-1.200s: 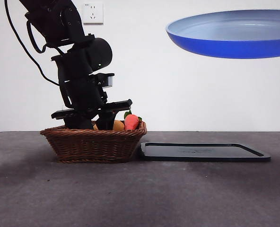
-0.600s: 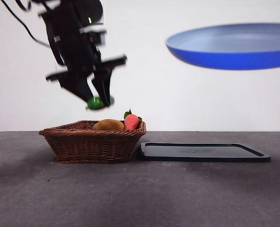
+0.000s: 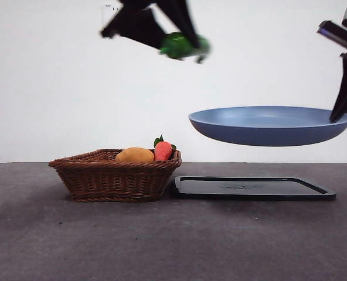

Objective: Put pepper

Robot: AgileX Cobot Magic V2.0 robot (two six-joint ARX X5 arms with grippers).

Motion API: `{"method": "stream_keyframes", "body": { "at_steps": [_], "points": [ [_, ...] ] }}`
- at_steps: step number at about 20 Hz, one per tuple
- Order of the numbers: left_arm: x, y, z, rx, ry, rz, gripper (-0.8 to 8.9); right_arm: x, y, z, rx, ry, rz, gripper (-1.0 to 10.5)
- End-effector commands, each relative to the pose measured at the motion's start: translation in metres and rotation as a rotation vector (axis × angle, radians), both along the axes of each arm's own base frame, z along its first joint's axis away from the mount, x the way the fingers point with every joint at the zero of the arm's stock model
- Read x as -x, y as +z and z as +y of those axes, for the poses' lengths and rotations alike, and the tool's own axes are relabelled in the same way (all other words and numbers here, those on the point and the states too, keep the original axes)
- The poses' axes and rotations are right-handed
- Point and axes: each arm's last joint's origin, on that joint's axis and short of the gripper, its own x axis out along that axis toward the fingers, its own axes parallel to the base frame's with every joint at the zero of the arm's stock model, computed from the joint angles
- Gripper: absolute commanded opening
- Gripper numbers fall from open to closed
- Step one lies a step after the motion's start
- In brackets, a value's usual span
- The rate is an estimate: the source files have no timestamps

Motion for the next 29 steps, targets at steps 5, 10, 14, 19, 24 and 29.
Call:
{"method": "stream_keyframes", "body": {
  "at_steps": [5, 10, 14, 19, 24, 29],
  "points": [
    [0.012, -0.047, -0.067, -0.185, -0.148, -0.104, 0.97, -0.007, 0.003, 0.002, -0.054, -0.005, 0.004, 0.0],
    [0.004, -0.080, -0.090, -0.228, -0.157, -0.124, 0.98, -0.005, 0.001, 0.002, -0.052, -0.005, 0.026, 0.0],
    [0.002, -0.090, -0.092, -0.255, -0.167, -0.103, 1.03, -0.005, 0.001, 0.002, -0.051, -0.004, 0.032, 0.0],
    [0.007, -0.092, -0.092, -0.274, -0.183, -0.082, 2.35, -0.004, 0.001, 0.002, -0.048, -0.004, 0.031, 0.0],
    [0.011, -0.082, -0.089, -0.265, -0.181, -0.087, 2.35, -0.004, -0.001, 0.002, -0.043, -0.007, 0.055, 0.0],
    [0.020, -0.052, -0.077, -0.216, -0.173, -0.132, 2.61, -0.002, -0.002, 0.002, -0.035, -0.016, 0.081, 0.0]
  ]
}}
